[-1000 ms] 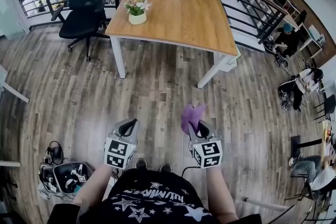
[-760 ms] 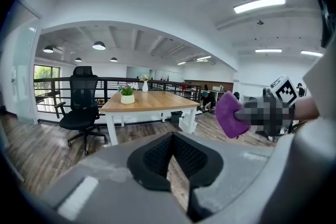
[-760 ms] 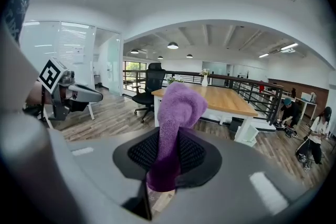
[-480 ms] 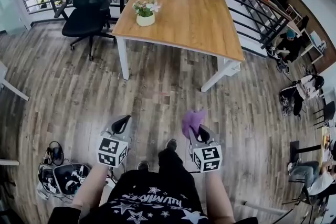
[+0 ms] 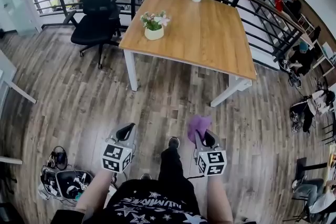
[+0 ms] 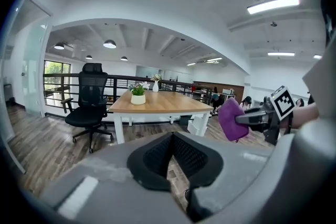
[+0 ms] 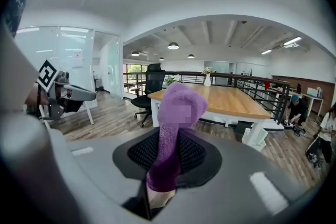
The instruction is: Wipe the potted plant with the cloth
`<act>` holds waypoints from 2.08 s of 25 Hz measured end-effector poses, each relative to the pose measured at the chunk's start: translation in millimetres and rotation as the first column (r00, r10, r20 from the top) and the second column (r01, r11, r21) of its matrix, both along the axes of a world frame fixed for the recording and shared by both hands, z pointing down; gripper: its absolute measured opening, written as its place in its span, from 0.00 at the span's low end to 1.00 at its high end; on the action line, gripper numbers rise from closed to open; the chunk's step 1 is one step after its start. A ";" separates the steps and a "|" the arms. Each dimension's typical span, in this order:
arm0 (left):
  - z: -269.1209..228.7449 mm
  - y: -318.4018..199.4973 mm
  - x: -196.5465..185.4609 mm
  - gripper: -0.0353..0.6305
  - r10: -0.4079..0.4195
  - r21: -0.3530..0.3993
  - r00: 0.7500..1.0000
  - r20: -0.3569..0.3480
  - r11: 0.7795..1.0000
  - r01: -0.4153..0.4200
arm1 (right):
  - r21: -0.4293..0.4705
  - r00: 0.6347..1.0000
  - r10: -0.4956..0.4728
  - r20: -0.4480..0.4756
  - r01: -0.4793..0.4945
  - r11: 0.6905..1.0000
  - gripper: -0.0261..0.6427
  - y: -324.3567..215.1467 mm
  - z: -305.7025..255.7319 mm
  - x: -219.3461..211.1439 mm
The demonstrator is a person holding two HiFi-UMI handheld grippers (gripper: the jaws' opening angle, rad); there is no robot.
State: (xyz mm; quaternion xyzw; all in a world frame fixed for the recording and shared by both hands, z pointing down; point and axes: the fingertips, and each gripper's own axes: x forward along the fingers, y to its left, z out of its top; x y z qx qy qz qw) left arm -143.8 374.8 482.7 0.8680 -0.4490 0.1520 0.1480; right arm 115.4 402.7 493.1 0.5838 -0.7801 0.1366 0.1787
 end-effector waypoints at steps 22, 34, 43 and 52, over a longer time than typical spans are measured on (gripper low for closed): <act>-6.4 -204.7 93.6 0.06 -0.135 -0.038 0.989 0.065 0.990 0.138 | -0.057 0.987 -0.134 0.085 0.139 0.989 0.17 -258.8 15.0 91.1; -22.2 -277.7 118.5 0.06 -0.229 0.007 0.972 0.050 0.973 0.229 | -0.018 0.969 -0.237 0.072 0.239 0.971 0.17 -360.5 0.6 122.0; -13.4 -280.0 110.5 0.06 -0.264 -0.057 0.964 0.027 0.962 0.265 | -0.076 0.963 -0.245 0.113 0.254 0.964 0.17 -374.0 18.6 111.7; -9.1 -342.9 91.1 0.06 -0.225 -0.067 0.974 -0.002 0.972 0.225 | -0.049 0.971 -0.223 0.088 0.228 0.973 0.17 -415.7 2.2 101.6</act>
